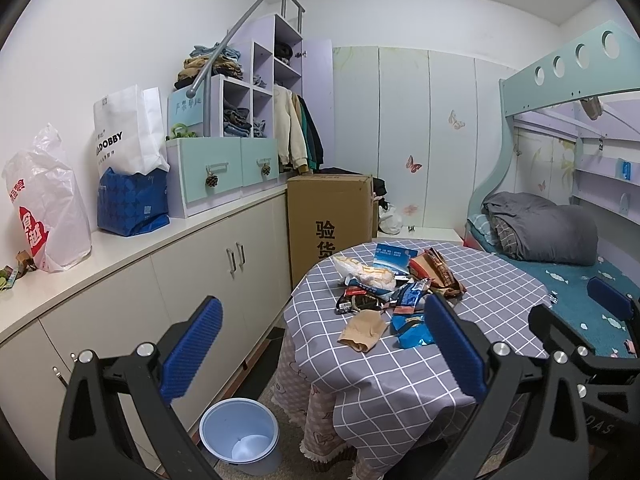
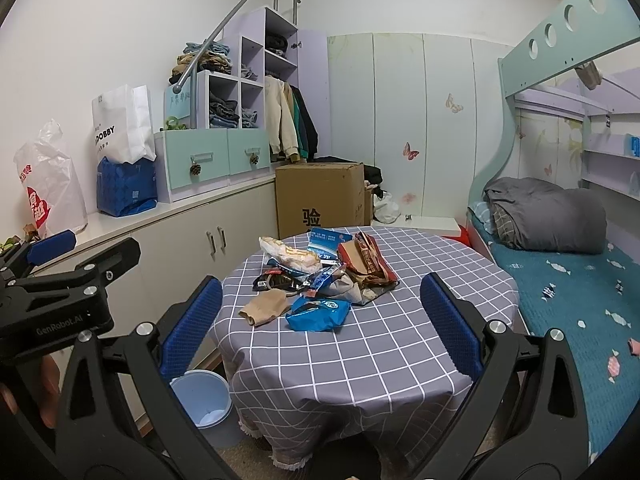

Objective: Collect trash

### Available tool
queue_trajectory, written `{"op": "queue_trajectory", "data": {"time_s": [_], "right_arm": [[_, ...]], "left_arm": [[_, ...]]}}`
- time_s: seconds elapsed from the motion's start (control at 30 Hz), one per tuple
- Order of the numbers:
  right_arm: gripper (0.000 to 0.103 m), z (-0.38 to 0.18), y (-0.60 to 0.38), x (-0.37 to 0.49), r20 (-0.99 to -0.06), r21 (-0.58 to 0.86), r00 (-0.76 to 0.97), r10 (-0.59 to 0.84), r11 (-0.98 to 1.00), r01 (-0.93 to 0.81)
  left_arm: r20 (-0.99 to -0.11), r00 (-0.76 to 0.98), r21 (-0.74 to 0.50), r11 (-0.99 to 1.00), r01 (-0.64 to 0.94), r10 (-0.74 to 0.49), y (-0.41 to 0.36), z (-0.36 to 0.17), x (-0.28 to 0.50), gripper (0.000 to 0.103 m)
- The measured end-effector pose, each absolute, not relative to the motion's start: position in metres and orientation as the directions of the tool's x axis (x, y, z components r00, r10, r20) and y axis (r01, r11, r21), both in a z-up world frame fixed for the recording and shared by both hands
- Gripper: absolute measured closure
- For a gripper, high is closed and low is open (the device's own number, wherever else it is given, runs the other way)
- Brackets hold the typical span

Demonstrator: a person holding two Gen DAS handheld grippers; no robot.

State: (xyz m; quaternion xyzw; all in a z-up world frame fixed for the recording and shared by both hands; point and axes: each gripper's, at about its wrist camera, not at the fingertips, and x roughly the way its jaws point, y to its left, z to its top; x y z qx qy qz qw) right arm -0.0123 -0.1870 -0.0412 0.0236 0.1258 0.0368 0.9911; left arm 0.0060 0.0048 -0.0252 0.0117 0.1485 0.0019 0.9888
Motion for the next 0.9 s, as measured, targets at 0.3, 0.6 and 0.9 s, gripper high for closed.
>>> {"op": "queue_trajectory", "data": {"time_s": [0.3, 0.6, 0.9], "right_arm": [[0.006, -0.042, -0.187, -0.012, -0.252, 0.057, 0.964, 0.081, 0.996, -0.069], [0.006, -0.046, -0.187, -0.008, -0.261, 0.058, 0.962, 0.077, 0.996, -0.064], [0.006, -0.064, -0.191, 0.023, -0.354, 0.096, 0.930, 0.102, 0.993, -0.072]], "left_arm": [[-0.302, 0.953, 0.028, 1.000, -0.001, 0.010, 0.002, -0.024, 0.006, 0.004], [-0.316, 0.949, 0.033, 0.999, -0.003, 0.014, 0.002, -0.025, 0.008, 0.004], [-0.393, 0.919, 0.032, 0.999, -0.011, 0.022, 0.005, -0.044, 0.040, 0.004]]}}
